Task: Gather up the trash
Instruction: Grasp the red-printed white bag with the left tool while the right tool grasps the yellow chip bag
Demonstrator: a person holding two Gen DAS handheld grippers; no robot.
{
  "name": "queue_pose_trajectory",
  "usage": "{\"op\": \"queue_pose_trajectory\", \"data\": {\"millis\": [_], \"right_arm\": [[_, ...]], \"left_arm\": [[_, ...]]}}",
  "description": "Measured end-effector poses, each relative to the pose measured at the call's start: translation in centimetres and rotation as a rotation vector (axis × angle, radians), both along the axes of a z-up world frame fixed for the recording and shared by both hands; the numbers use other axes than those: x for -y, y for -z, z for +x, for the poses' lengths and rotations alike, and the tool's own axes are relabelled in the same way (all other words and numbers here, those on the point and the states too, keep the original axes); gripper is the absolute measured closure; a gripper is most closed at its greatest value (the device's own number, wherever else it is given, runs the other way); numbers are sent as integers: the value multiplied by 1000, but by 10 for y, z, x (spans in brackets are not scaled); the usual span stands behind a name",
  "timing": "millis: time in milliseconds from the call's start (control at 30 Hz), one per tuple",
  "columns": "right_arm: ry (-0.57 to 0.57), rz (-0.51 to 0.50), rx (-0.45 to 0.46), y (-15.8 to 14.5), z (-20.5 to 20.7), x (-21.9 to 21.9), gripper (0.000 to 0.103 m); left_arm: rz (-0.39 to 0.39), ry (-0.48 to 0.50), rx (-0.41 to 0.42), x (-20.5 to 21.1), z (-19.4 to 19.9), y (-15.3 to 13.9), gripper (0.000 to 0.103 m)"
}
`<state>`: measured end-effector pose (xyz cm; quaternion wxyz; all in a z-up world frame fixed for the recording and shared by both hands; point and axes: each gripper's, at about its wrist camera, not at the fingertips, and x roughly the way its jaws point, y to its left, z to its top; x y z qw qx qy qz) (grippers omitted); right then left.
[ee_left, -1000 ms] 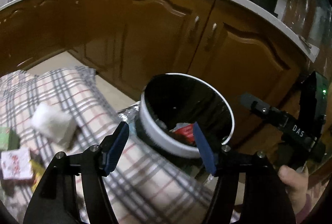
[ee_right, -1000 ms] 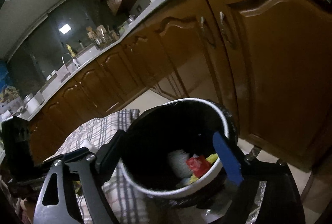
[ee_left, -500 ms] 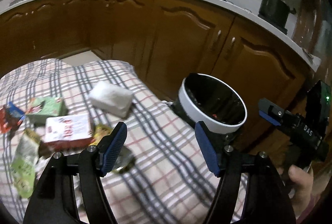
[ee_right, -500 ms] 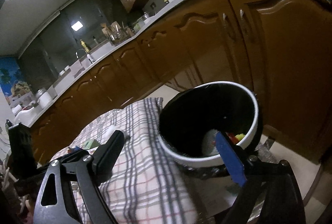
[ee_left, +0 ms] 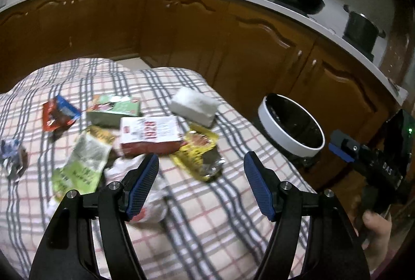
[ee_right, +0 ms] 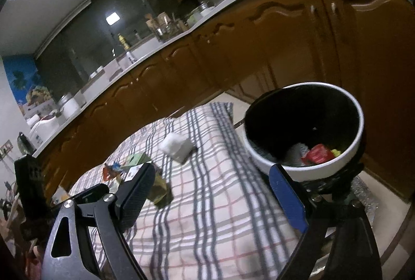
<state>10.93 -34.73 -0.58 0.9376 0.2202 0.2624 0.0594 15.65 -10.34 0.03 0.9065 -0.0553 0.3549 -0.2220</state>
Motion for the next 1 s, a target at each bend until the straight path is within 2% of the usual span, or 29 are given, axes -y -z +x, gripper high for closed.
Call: {"op": "queue_pose_trajectory", "data": {"millis": [400, 733, 833, 900, 1000], "right_arm": [[-83, -7, -18, 6, 7, -38, 12], [-167, -45, -31, 12, 26, -73, 14], [-203, -49, -65, 21, 40, -84, 28], [-224, -69, -94, 28, 51, -91, 45], [-245, -103, -134, 40, 66, -101, 54]], "left_arm": [[-2, -51, -5, -36, -11, 5, 34], [21, -77, -21, -48, -9, 11, 34], [45, -73, -44, -47, -4, 17, 34], [64, -69, -61, -45, 0, 24, 34], [82, -72, -78, -44, 6, 32, 34]]}}
